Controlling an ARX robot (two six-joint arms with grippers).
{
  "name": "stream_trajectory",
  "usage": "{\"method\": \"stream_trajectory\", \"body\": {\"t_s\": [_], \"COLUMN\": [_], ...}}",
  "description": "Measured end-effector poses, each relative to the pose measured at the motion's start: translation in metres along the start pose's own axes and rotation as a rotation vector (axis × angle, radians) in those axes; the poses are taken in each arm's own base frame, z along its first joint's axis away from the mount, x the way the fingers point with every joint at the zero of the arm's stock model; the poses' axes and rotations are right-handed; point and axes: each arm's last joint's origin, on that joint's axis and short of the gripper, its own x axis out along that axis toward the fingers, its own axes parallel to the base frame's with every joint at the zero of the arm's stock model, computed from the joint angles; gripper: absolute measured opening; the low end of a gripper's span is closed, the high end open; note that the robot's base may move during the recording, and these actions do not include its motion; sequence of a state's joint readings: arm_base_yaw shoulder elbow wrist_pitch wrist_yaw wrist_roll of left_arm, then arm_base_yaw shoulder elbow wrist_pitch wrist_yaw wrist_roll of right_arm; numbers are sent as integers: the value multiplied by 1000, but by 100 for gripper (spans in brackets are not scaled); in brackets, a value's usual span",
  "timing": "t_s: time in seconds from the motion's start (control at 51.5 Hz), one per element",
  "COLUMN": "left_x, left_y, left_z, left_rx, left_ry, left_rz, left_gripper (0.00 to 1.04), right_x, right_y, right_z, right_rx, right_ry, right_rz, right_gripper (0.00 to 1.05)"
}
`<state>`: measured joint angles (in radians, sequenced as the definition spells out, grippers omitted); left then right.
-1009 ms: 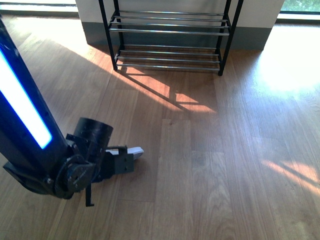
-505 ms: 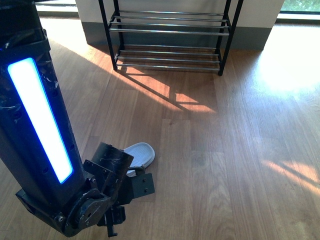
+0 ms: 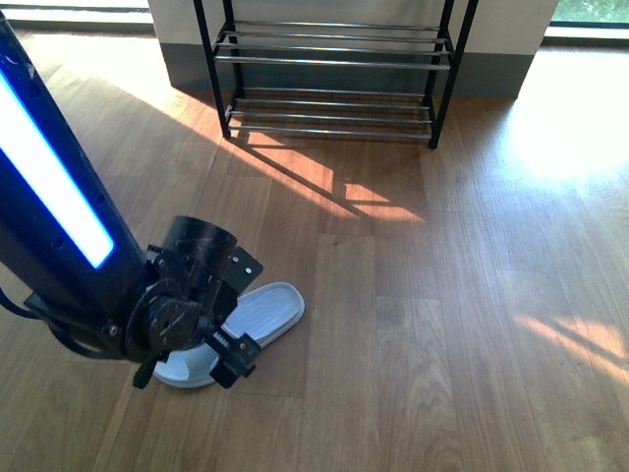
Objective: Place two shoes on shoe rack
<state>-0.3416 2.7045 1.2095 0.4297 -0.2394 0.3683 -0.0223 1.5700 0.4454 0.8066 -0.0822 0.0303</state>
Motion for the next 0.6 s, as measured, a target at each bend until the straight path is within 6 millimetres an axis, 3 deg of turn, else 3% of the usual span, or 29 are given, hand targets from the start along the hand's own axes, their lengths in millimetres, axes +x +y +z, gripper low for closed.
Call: {"method": "stream_trajectory", "body": {"t_s": [0.155,0.311,0.427,0.602], "left_x": [13,7,6,16], "left_y": [13,-8,-24,-32], "left_z": [20,31,30,18], "left_rx": [-348,-763,-990,-1222], "left_ry": [53,26,73,93], "left_rz": [-100,-156,-113,4], "left_gripper": [95,95,95,95], "right_x": [0,0,0,0], "right_y": [0,0,0,0], "right_z": [0,0,0,0], "right_rx": [0,0,0,0], "right_ry": [0,0,0,0], "right_rz": [0,0,0,0], "right_gripper": [1,1,2,1]}}
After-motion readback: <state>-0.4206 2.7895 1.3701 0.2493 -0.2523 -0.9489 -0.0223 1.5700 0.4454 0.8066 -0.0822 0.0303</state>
